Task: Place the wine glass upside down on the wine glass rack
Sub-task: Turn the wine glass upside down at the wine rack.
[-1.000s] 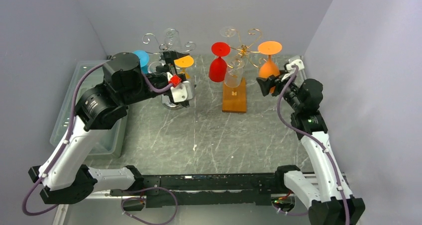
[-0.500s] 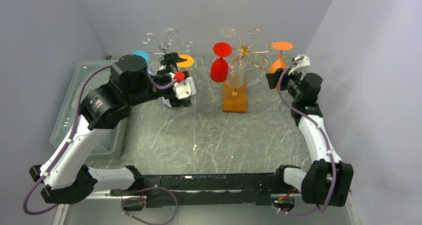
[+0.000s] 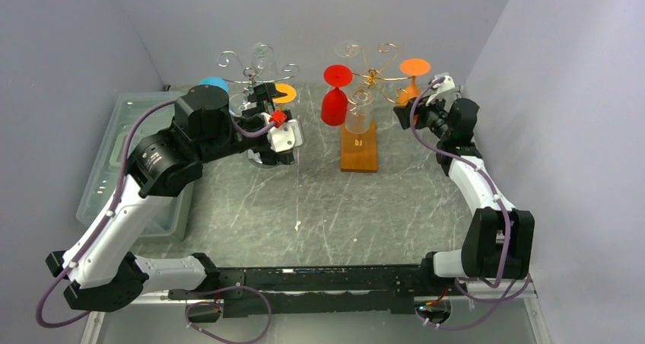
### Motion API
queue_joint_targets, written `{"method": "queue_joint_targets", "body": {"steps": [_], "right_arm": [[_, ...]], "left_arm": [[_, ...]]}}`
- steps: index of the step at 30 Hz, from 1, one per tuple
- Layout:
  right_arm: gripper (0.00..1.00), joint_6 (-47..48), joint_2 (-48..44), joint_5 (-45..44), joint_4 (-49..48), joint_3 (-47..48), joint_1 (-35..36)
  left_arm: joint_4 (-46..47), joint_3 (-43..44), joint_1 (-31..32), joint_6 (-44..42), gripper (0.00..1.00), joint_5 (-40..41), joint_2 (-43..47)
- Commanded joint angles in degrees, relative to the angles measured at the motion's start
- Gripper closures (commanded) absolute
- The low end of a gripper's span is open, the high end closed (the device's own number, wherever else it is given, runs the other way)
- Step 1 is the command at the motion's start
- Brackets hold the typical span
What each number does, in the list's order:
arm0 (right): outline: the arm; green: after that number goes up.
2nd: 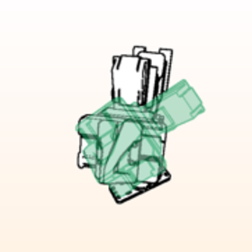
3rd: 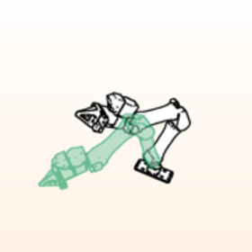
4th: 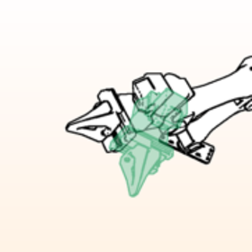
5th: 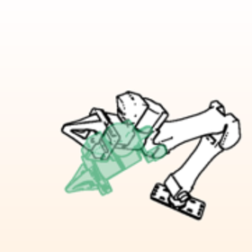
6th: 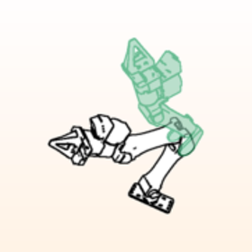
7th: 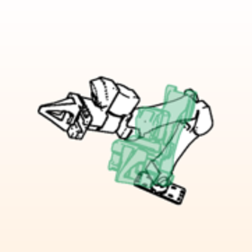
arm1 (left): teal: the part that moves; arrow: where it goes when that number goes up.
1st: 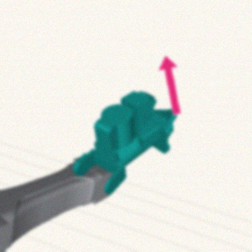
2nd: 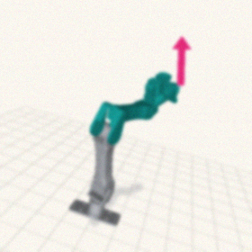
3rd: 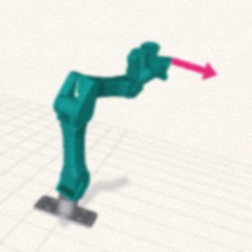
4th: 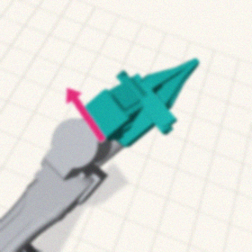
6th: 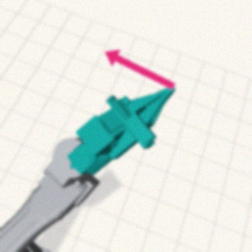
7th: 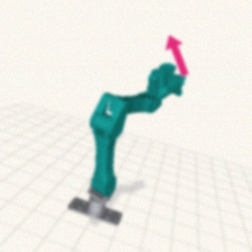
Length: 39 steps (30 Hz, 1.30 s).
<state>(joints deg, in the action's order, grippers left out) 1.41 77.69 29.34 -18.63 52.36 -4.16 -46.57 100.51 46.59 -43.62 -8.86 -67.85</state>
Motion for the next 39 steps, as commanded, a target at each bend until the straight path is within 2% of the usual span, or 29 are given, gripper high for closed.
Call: {"method": "queue_joint_targets", "body": {"steps": [1,11,22,39], "right_arm": [[1.00,6.1,0.4,0.4,-2.0,2.0,4.6],[1.00,4.7,-0.3,-0.3,-5.7,-1.2,6.2],[1.00,3.1,-6.2,-0.9,-10.9,-10.1,6.7],[1.00,3.8,-13.0,0.1,-11.7,-15.0,7.1]], "left_arm": [[2.2,-0.8,0.1,1.2,0.00,0.9,0.6],[2.7,-1.8,0.0,1.0,0.00,0.7,0.8],[3.0,-2.0,0.1,1.2,0.01,0.3,0.7],[3.4,-1.9,0.1,0.9,0.01,0.7,1.0]]}}
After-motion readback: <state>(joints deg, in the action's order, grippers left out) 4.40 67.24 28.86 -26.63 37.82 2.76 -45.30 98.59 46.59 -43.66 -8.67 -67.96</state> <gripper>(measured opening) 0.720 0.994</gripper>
